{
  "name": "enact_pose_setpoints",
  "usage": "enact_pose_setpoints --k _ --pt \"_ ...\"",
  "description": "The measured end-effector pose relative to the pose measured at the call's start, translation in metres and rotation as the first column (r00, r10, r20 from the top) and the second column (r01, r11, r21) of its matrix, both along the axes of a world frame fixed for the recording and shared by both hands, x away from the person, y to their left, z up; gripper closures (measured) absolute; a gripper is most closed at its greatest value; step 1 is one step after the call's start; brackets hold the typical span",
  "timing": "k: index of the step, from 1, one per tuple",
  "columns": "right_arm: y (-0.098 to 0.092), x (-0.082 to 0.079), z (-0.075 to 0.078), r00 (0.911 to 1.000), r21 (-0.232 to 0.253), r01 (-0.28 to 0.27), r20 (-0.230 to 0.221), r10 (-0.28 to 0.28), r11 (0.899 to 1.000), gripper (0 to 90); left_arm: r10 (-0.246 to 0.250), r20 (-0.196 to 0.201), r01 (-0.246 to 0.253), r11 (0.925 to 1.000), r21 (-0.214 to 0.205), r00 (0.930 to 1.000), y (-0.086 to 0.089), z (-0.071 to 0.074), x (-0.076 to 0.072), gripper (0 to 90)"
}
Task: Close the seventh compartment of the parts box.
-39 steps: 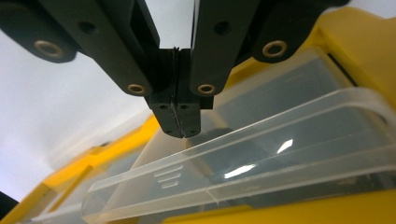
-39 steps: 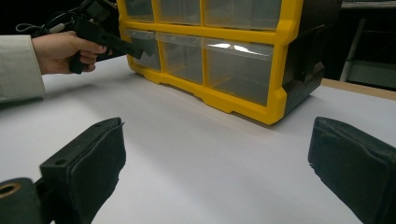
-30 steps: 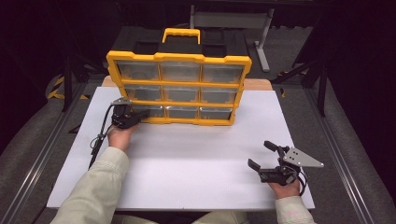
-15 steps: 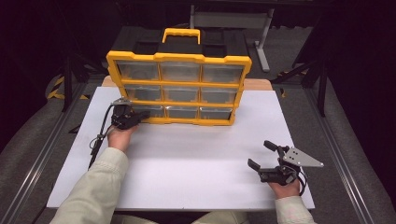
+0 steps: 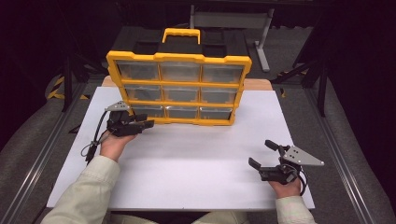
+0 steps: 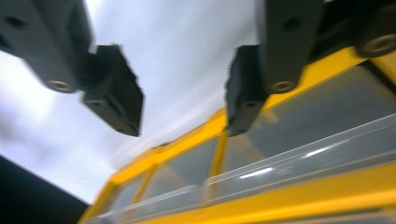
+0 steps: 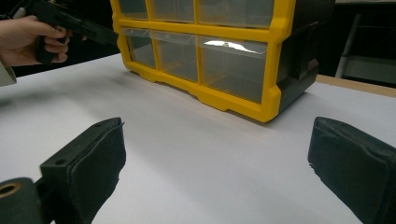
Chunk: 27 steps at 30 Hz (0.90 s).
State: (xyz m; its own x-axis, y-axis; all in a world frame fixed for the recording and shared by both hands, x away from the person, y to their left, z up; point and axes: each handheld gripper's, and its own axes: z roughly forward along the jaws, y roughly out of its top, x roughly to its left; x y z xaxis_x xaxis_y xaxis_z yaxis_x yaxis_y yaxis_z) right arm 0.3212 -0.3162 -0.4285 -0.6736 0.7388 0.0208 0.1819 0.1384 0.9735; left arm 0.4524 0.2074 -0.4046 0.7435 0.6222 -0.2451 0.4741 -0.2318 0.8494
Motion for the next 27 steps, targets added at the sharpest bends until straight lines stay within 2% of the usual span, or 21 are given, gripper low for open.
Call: enact_pose_setpoints --k 1,4,6,9,12,15,21,22,27 --pt "0.000 0.000 0.000 1.0000 0.000 -0.002 -0.008 0.002 1.000 4.6 -0.003 0.011 0.003 1.0000 0.001 0.9999 0.001 0.003 -0.004 35.6" --pt "0.001 0.001 0.000 0.9999 -0.003 0.000 -0.010 0.000 1.000 4.6 -0.021 0.027 0.022 0.9997 -0.011 0.9994 0.002 0.010 -0.012 23.0" --pt "0.001 0.000 0.000 1.0000 -0.004 0.000 -0.009 0.000 1.000 4.5 -0.021 0.029 0.021 0.9995 -0.023 0.9994 0.003 0.014 -0.016 19.8" --pt "0.000 0.001 0.001 1.0000 -0.005 0.001 -0.008 -0.001 1.000 4.5 -0.047 0.050 0.050 0.9976 -0.049 0.9976 0.005 0.021 -0.024 12.1" --pt "0.000 0.001 0.001 0.9999 -0.005 -0.002 -0.015 0.002 1.000 4.1 -0.054 0.070 0.056 0.9976 -0.040 0.9961 0.007 0.026 -0.034 5.1" --pt "0.000 0.001 0.001 0.9998 -0.007 -0.002 -0.022 0.002 1.000 3.8 -0.052 0.091 0.055 0.9979 -0.033 0.9945 0.010 0.028 -0.043 1.7" --pt "0.002 0.002 0.001 0.9997 -0.023 -0.015 -0.022 0.014 1.000 2.6 -0.059 0.119 0.067 0.9957 -0.064 0.9911 0.019 0.028 -0.055 0.1" --pt "0.003 0.002 0.001 0.9997 -0.022 -0.018 -0.020 0.017 1.000 2.4 -0.061 0.151 0.072 0.9953 -0.065 0.9867 0.024 0.028 -0.060 0.0" --pt "0.003 0.001 0.002 0.9993 -0.016 -0.034 -0.017 0.034 0.999 0.6 -0.051 0.218 0.069 0.9946 -0.077 0.9747 0.034 0.026 -0.076 0.0"
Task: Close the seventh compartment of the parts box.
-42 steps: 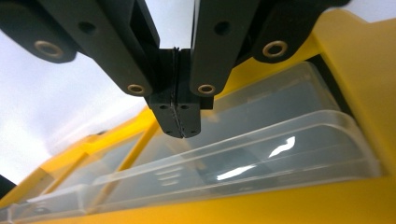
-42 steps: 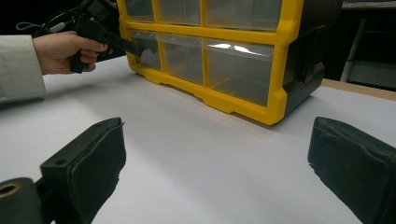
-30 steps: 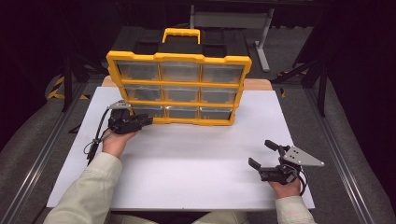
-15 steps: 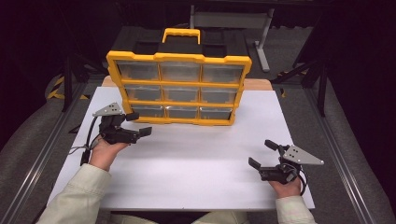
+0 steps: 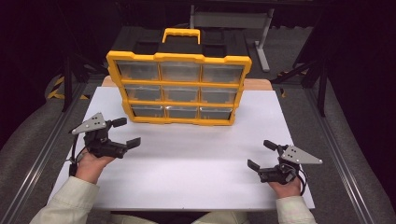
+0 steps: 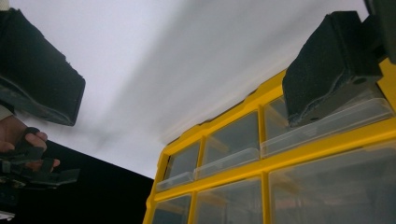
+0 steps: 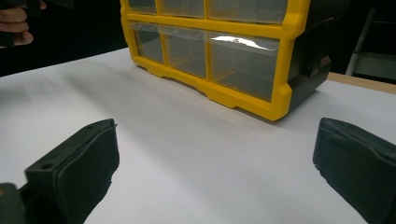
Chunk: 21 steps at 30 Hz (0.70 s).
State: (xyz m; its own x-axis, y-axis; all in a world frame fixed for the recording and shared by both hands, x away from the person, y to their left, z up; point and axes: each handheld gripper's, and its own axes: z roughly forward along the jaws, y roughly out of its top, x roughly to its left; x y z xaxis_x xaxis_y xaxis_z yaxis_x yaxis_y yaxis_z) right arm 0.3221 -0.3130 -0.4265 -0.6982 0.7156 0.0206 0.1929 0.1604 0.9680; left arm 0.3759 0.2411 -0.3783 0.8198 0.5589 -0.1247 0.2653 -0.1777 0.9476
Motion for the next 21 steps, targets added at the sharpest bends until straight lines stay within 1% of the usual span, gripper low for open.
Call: enact_pose_setpoints --k 1,3,4,5,7,8,9,10,12,14,17,21 --pt "0.000 0.000 0.000 1.0000 0.000 -0.001 0.002 0.001 1.000 0.5 -0.002 0.007 0.002 0.9999 -0.012 1.0000 0.003 -0.001 -0.004 0.0" --pt "0.001 0.000 0.001 1.0000 -0.009 -0.006 0.007 0.006 1.000 0.4 0.000 0.011 0.000 0.9998 -0.019 0.9999 0.006 -0.002 -0.006 0.0" --pt "0.001 -0.001 0.001 0.9999 -0.013 -0.008 0.007 0.008 1.000 0.2 0.008 0.021 -0.007 0.9995 -0.030 0.9997 0.012 -0.004 -0.010 0.0" --pt "0.001 -0.001 0.001 0.9999 -0.013 -0.008 0.007 0.008 1.000 0.2 0.008 0.021 -0.007 0.9995 -0.030 0.9997 0.012 -0.004 -0.010 0.0" --pt "0.002 0.000 0.001 0.9998 -0.024 -0.017 0.003 0.018 1.000 0.0 0.019 0.026 -0.018 0.9990 -0.041 0.9995 0.019 -0.008 -0.014 0.0" --pt "0.002 0.000 0.001 0.9999 -0.024 -0.016 0.001 0.016 1.000 0.0 0.031 0.029 -0.029 0.9982 -0.052 0.9991 0.024 -0.011 -0.018 0.0" --pt "0.002 0.000 0.001 0.9998 -0.024 -0.018 0.000 0.018 1.000 0.0 0.038 0.032 -0.036 0.9980 -0.052 0.9988 0.028 -0.013 -0.020 0.0" --pt "0.002 0.000 0.001 0.9998 -0.024 -0.018 0.000 0.018 1.000 0.0 0.038 0.032 -0.036 0.9980 -0.052 0.9988 0.028 -0.013 -0.020 0.0" --pt "0.003 0.000 0.000 0.9998 -0.024 -0.021 0.004 0.021 0.999 0.0 0.062 0.049 -0.059 0.9959 -0.069 0.9969 0.037 -0.019 -0.026 0.2" --pt "0.003 0.001 0.000 0.9996 -0.025 -0.026 0.005 0.026 0.999 0.0 0.078 0.051 -0.073 0.9934 -0.088 0.9957 0.042 -0.024 -0.031 0.3" --pt "0.003 0.001 -0.001 0.9995 -0.027 -0.032 0.006 0.032 0.999 0.0 0.096 0.056 -0.091 0.9910 -0.099 0.9938 0.049 -0.031 -0.035 0.4" --pt "0.002 0.001 -0.001 0.9993 -0.034 -0.033 0.017 0.033 0.999 0.0 0.116 0.068 -0.111 0.9904 -0.083 0.9909 0.055 -0.038 -0.041 0.3"
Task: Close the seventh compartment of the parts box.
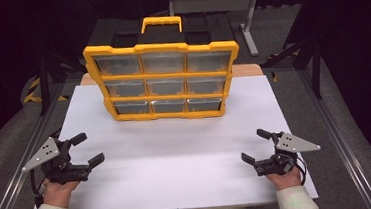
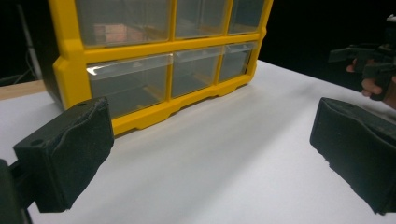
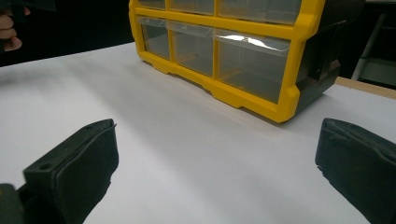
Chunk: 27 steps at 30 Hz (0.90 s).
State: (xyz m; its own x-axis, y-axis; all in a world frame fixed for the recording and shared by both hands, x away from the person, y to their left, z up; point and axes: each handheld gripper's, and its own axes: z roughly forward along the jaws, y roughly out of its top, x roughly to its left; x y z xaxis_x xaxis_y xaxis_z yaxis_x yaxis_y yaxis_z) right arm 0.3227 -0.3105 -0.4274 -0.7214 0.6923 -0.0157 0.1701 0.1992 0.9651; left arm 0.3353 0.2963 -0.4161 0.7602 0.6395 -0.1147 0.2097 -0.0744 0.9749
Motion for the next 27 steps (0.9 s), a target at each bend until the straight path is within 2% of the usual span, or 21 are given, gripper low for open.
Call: enact_pose_setpoints --k 4,9,12,14,16,20,24,27 --pt "-0.001 0.001 -0.002 1.0000 0.002 -0.007 0.005 0.007 1.000 0.0 0.016 0.008 -0.016 0.9999 0.004 0.9998 0.007 -0.009 -0.004 0.0" --pt "-0.002 0.001 -0.003 0.9998 -0.004 -0.006 0.019 0.006 1.000 0.0 0.032 0.018 -0.032 0.9994 -0.013 0.9993 0.014 -0.021 -0.006 0.1" --pt "-0.004 0.002 -0.006 0.9993 0.004 -0.023 0.030 0.023 1.000 0.0 0.029 0.040 -0.030 0.9996 0.002 0.9988 0.016 -0.027 -0.006 0.9" --pt "-0.005 0.002 -0.008 0.9992 0.008 -0.027 0.031 0.027 1.000 0.0 0.017 0.033 -0.017 0.9998 -0.013 0.9993 0.019 -0.032 -0.004 0.8" --pt "-0.007 0.003 -0.009 0.9989 0.011 -0.023 0.041 0.022 1.000 0.0 0.013 0.042 -0.012 0.9997 -0.022 0.9990 0.019 -0.035 -0.003 0.6" --pt "-0.008 0.004 -0.012 0.9993 0.026 -0.021 0.032 0.020 0.999 0.0 0.001 0.034 -0.001 1.0000 0.004 0.9994 0.017 -0.041 0.000 0.1" --pt "-0.008 0.005 -0.013 0.9995 0.021 -0.017 0.026 0.016 1.000 0.0 0.027 -0.009 -0.027 0.9996 0.009 0.9996 0.018 -0.048 0.005 0.2" --pt "-0.008 0.006 -0.014 0.9999 0.024 0.004 0.015 -0.005 1.000 0.0 0.048 -0.024 -0.048 0.9987 -0.017 0.9986 0.019 -0.049 0.006 0.2"
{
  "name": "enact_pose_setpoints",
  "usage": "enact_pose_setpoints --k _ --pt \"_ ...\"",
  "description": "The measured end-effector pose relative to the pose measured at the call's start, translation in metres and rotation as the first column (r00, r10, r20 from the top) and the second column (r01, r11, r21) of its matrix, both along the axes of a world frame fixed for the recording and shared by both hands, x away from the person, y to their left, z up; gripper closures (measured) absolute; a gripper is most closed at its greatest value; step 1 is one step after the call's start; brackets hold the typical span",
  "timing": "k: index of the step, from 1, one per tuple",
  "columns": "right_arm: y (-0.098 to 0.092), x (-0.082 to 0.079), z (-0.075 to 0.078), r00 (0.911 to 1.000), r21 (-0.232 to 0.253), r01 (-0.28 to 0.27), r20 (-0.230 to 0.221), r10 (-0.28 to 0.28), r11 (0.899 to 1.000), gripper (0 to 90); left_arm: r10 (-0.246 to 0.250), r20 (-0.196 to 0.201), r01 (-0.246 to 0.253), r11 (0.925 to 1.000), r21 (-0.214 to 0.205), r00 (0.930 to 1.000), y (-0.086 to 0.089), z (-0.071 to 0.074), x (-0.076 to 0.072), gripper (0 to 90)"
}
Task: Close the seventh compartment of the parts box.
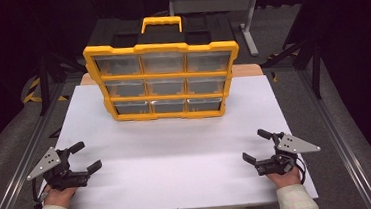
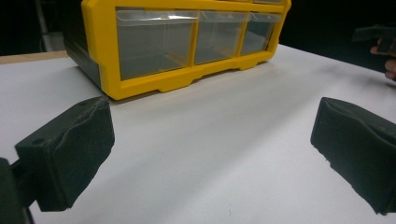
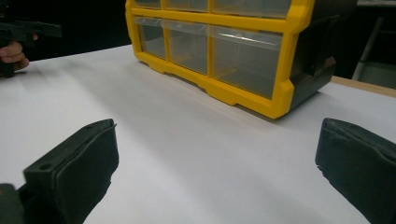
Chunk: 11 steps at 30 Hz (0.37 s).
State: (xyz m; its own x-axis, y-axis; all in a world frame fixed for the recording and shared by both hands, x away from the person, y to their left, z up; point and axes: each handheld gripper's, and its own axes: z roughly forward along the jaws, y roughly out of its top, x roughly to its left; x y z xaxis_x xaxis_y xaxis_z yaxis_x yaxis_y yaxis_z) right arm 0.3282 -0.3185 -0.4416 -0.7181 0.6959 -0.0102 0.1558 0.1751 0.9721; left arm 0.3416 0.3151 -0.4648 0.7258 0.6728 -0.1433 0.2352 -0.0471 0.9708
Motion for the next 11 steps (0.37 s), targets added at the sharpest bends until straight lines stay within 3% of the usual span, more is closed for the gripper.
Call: enact_pose_setpoints --k 2,11 --pt "-0.0008 0.0009 -0.0009 0.9998 0.003 0.014 -0.013 -0.014 1.000 0.0 0.011 -0.001 -0.011 0.9997 -0.021 0.9999 0.0000 0.0001 -0.0005 0.2" --pt "-0.0021 0.0008 -0.0005 0.9998 0.008 0.021 -0.003 -0.021 1.000 0.0 0.003 0.011 -0.003 1.0000 -0.006 0.9999 -0.0009 0.0012 -0.0010 0.3"
